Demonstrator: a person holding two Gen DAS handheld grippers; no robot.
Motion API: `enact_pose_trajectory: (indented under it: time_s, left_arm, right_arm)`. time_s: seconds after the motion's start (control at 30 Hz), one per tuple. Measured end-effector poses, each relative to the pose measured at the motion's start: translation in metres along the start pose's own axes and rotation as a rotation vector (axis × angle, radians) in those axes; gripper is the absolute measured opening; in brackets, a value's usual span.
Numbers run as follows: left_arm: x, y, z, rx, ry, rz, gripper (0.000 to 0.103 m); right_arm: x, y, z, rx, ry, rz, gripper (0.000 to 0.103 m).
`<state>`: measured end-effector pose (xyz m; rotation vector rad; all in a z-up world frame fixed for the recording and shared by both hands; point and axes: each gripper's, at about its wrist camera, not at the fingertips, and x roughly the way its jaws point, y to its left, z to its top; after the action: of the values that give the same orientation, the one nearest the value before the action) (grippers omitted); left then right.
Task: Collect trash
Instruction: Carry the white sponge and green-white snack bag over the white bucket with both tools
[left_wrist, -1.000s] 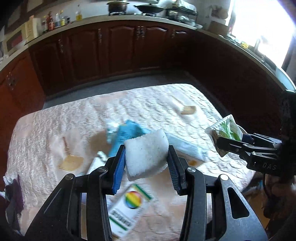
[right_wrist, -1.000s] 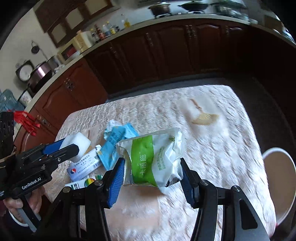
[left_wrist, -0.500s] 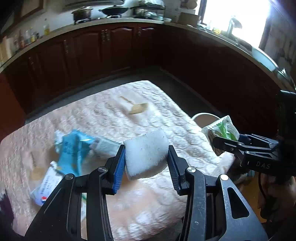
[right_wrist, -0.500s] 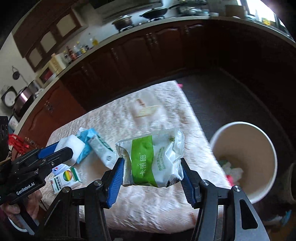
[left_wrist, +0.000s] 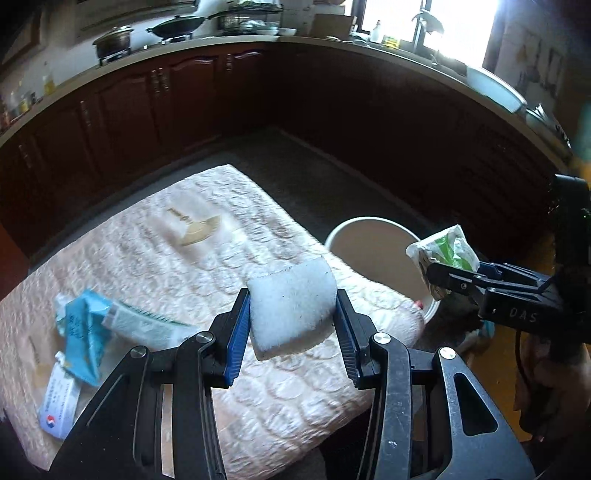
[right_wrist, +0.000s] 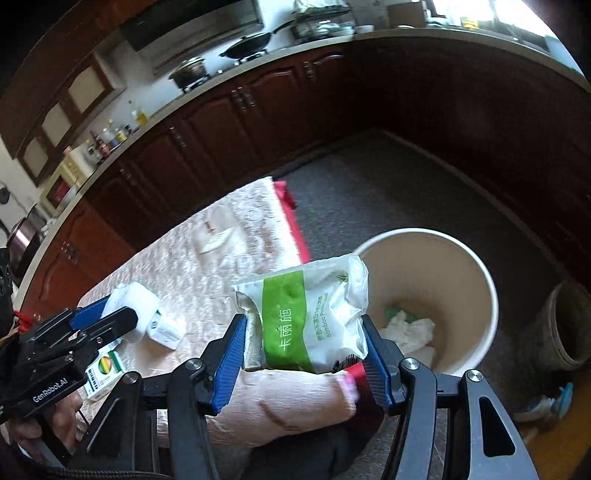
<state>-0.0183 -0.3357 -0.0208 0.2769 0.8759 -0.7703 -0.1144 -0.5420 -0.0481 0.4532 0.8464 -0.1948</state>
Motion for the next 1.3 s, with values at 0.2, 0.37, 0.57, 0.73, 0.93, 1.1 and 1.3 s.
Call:
enact_pose_trajectory:
  time_s: [0.2,0.37,0.57,0.73,0.93,1.1,1.3]
  left_arm:
    - [0.016,-0.024,0.011,0.036,0.012,-0.03,0.041]
    - [0.034,-0.039,0.021,0.039,0.033,-0.066,0.041]
    - [0.054,-0.054,0.03,0.048,0.05,-0.088,0.041]
    - [0.072,-0.069,0.036,0.058,0.071,-0.104,0.041]
    - [0.089,-0.082,0.04,0.068,0.086,-0.115,0.041]
    - [0.099,-0.089,0.042,0.078,0.093,-0.115,0.041]
    - [0.108,-0.092,0.045,0.069,0.102,-0.126,0.041]
  right_arm:
    - [-0.005,-0.033,-0.001,0.053,0.001,-0.038,0.057]
    - [-0.004,-0.054,-0.002,0.084,0.009,-0.068,0.058]
    - [0.001,-0.077,-0.005,0.127,0.027,-0.091,0.058]
    - [0.007,-0.09,-0.009,0.154,0.044,-0.104,0.058]
    - [0.013,-0.106,-0.014,0.175,0.06,-0.118,0.058]
    - [0.015,-0.112,-0.016,0.187,0.069,-0.127,0.058]
    - [0.019,-0.114,-0.019,0.185,0.083,-0.138,0.059]
